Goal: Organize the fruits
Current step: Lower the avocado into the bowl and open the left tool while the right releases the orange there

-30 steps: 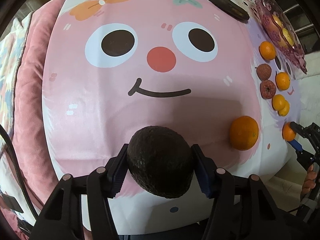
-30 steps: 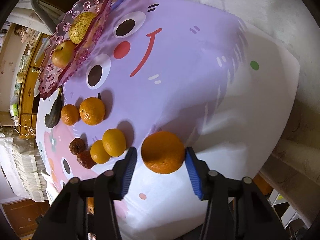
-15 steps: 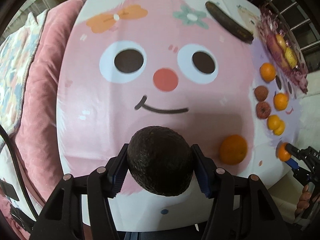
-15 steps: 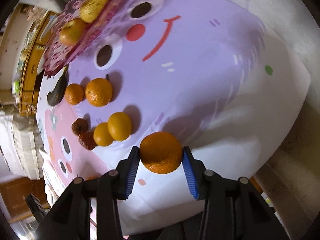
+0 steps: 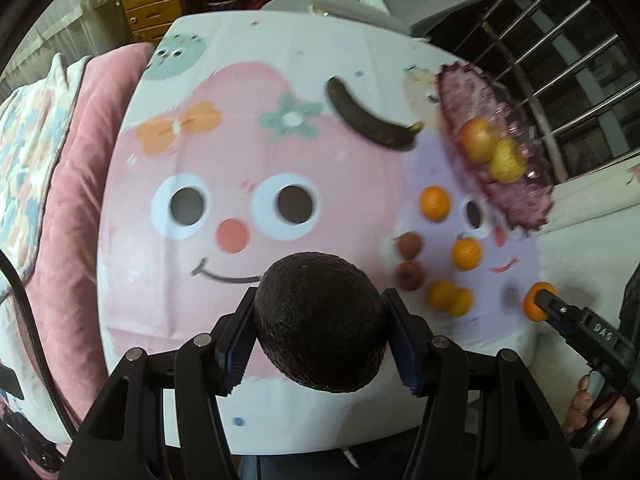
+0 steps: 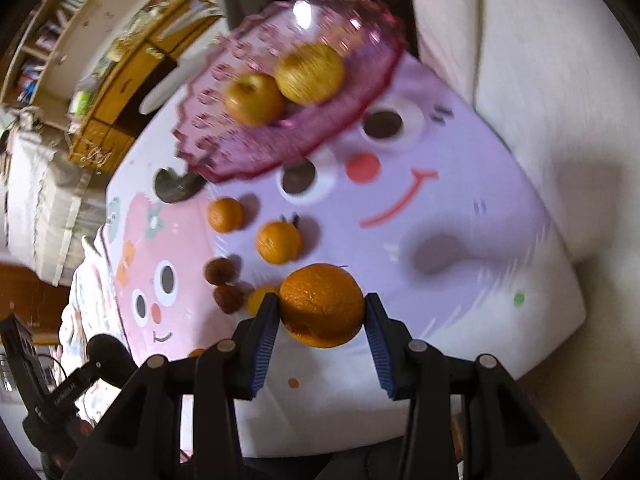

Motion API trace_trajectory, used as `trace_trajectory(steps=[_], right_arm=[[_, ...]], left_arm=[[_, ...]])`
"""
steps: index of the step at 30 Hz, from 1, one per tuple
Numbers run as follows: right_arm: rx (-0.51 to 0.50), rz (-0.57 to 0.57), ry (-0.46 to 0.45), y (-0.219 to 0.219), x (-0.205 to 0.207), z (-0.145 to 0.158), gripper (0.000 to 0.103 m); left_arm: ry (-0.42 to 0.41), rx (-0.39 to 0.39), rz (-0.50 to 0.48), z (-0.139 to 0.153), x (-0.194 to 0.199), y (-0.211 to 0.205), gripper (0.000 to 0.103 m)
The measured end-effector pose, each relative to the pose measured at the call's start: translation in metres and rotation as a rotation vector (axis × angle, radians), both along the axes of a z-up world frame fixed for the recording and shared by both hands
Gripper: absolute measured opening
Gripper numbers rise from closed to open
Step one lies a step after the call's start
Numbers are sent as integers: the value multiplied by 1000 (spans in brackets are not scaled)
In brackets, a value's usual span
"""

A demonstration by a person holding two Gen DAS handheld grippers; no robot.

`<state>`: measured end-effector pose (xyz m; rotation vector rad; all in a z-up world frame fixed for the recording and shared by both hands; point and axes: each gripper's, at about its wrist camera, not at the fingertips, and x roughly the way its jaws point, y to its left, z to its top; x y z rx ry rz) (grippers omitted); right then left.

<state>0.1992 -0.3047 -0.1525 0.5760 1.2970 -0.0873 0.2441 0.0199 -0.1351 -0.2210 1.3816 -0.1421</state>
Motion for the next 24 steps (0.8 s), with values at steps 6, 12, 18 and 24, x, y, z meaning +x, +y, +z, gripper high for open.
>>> trace_trajectory(steps=[6, 12, 18, 24], right_arm=[[-28, 90, -82, -11, 18, 27, 43], [-64, 153, -167, -22, 36, 47, 43], [-116, 217, -244, -31, 51, 56, 43], [-144, 284, -268, -39, 64, 51, 43]], left_arm=[[-41, -40, -16, 26, 18, -38, 58], [-76, -55, -46, 40, 38, -76, 58], [-106, -79, -72, 43, 60, -113, 58], [-107, -120, -79, 33, 81, -143, 58]])
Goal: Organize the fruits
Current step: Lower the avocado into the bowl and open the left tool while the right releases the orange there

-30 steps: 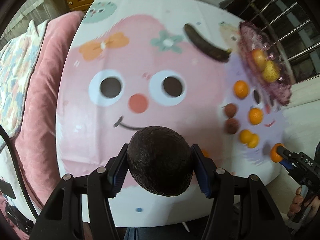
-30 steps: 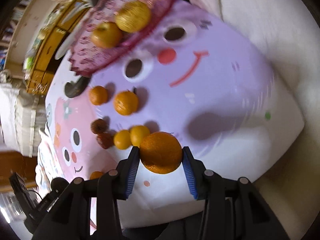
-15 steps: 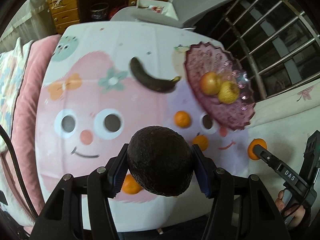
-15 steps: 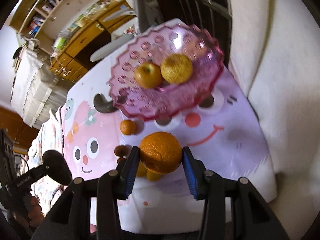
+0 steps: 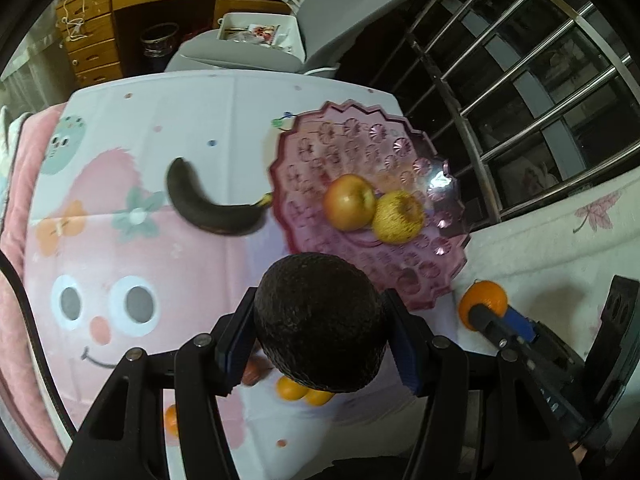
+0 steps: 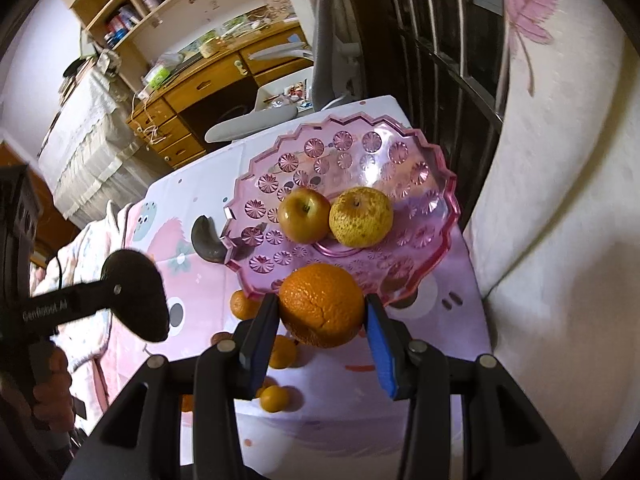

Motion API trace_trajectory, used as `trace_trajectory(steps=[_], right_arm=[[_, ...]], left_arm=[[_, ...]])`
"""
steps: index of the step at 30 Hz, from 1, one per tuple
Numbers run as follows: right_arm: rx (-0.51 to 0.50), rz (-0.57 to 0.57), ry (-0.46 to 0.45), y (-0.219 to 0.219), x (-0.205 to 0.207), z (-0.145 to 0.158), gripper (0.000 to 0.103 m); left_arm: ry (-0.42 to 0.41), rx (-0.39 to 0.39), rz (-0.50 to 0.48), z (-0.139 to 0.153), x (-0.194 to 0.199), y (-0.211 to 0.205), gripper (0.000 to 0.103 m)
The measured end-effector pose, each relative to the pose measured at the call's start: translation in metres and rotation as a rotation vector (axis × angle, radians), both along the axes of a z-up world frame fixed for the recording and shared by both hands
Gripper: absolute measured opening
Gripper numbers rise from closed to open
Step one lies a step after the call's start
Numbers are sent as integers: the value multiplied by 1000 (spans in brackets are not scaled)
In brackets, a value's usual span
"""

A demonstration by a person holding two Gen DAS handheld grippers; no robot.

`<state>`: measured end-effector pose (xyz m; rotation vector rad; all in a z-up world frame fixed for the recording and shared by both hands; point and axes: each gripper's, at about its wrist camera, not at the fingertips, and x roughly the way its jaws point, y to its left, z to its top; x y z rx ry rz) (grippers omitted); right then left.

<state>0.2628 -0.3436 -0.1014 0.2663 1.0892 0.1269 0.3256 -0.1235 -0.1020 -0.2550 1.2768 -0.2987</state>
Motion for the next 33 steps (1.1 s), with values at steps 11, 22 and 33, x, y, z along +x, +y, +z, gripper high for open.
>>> trace_trajectory(steps=[11, 22, 33], right_arm=[[-42, 71, 12, -10, 21, -23, 44], [-43, 75, 69, -15, 38, -45, 45], [-24, 44, 47, -16, 40, -43, 56]], left_arm=[[32, -60, -3, -34, 30, -43, 59], [76, -42, -20, -55, 44, -60, 59], [0, -65, 10, -34, 43, -47, 69]])
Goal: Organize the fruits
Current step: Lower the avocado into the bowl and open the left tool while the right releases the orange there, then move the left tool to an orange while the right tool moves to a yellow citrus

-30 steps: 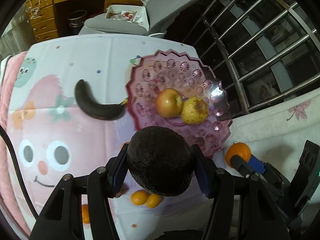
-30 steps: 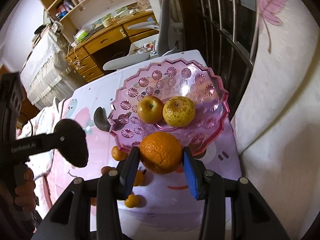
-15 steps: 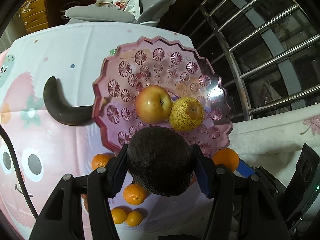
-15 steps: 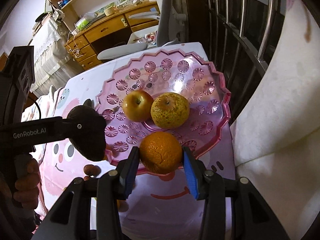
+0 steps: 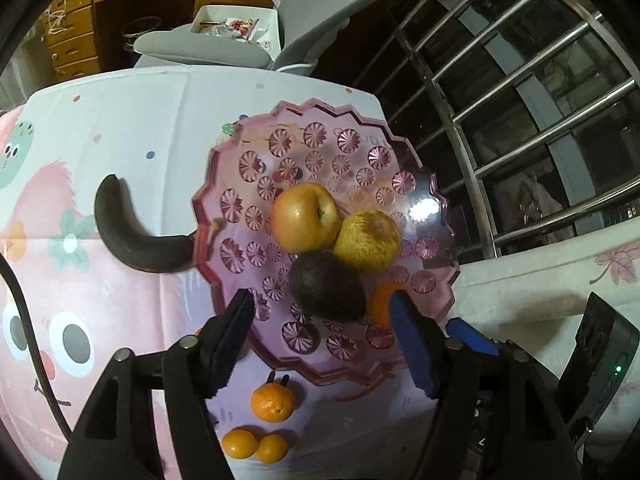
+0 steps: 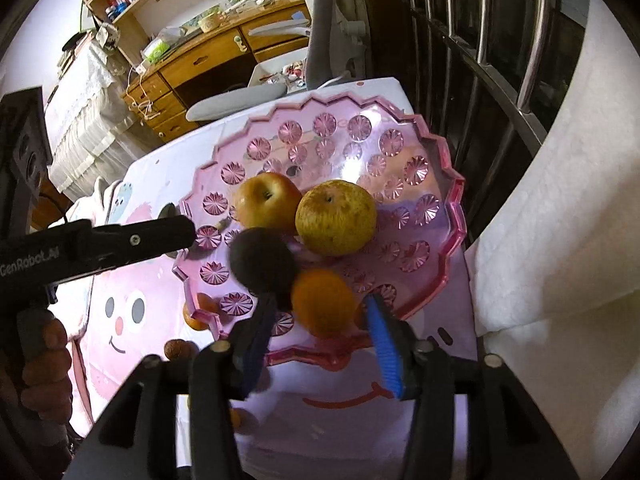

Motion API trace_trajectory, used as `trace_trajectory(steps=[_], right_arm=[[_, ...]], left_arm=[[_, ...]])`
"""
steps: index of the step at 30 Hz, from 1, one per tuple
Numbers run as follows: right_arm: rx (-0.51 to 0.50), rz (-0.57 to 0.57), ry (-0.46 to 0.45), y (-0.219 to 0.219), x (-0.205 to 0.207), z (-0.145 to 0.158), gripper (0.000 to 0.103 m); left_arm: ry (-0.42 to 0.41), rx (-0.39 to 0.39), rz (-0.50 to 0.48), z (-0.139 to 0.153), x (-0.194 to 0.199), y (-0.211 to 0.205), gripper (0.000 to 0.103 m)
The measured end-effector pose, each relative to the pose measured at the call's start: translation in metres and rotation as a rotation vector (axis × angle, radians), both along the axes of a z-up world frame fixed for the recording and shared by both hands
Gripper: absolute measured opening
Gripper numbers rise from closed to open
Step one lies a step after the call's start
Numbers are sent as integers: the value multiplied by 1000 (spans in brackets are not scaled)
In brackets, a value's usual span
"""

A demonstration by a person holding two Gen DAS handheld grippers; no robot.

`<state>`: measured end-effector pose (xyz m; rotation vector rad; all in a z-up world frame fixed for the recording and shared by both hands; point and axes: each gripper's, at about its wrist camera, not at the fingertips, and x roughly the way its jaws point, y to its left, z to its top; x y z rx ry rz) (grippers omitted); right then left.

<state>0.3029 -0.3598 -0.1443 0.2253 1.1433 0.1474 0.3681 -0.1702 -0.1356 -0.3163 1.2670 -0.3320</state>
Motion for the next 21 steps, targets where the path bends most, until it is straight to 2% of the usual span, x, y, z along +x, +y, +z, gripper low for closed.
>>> trace_trajectory(steps=[11, 21], right_arm=[[22, 18, -19, 15, -9, 11, 56], [41, 125, -58, 43, -20, 17, 56]], left_arm=[[-13, 28, 110, 12, -30, 50, 74], [-2, 61, 267, 10, -71, 112, 76]])
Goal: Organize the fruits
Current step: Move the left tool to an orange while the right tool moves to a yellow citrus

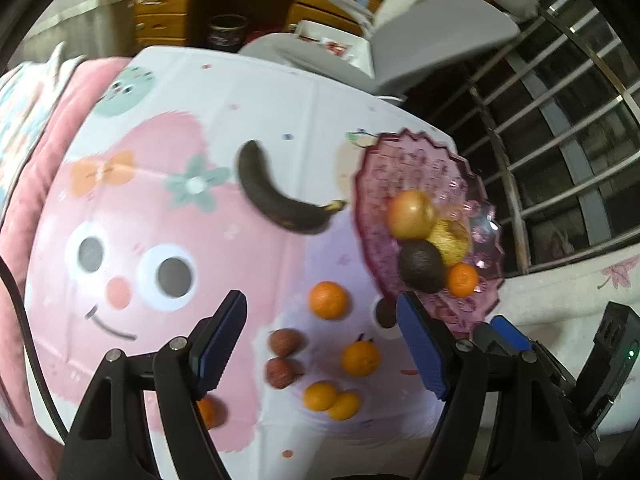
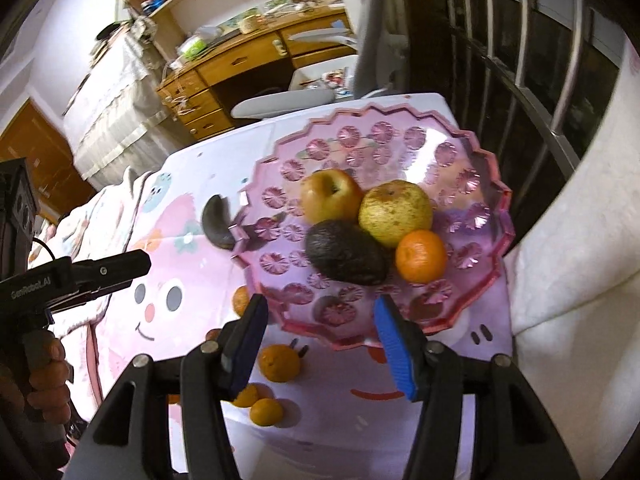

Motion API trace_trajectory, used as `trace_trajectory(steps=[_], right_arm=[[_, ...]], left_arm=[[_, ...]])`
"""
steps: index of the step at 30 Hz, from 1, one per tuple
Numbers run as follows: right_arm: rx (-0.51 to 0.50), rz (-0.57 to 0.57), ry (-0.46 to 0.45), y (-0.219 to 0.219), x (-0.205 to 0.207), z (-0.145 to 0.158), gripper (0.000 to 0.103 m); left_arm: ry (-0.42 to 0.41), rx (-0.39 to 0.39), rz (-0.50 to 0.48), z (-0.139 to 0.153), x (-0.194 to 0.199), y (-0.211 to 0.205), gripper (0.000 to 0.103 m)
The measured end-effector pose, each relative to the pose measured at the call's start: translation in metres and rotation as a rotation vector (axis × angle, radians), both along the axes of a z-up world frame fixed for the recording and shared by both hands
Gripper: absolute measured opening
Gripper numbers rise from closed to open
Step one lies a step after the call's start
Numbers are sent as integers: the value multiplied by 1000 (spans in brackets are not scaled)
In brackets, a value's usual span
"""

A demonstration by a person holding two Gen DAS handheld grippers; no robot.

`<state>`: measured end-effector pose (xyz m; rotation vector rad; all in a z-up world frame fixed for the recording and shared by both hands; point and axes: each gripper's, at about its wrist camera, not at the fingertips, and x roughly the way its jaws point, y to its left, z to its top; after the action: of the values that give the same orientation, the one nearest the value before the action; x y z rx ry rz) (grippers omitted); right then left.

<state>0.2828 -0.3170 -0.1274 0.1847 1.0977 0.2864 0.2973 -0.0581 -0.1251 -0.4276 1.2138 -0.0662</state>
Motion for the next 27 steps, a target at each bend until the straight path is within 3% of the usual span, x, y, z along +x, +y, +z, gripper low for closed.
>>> trace_trajectory(steps=[15, 27], right_arm=[[-83, 304, -92, 56, -39, -7, 56], [-249, 583, -174, 93, -82, -41, 56]], left_arm=[[144, 41, 206, -49, -72, 71, 76], [243, 39, 234, -97, -112, 75, 76]])
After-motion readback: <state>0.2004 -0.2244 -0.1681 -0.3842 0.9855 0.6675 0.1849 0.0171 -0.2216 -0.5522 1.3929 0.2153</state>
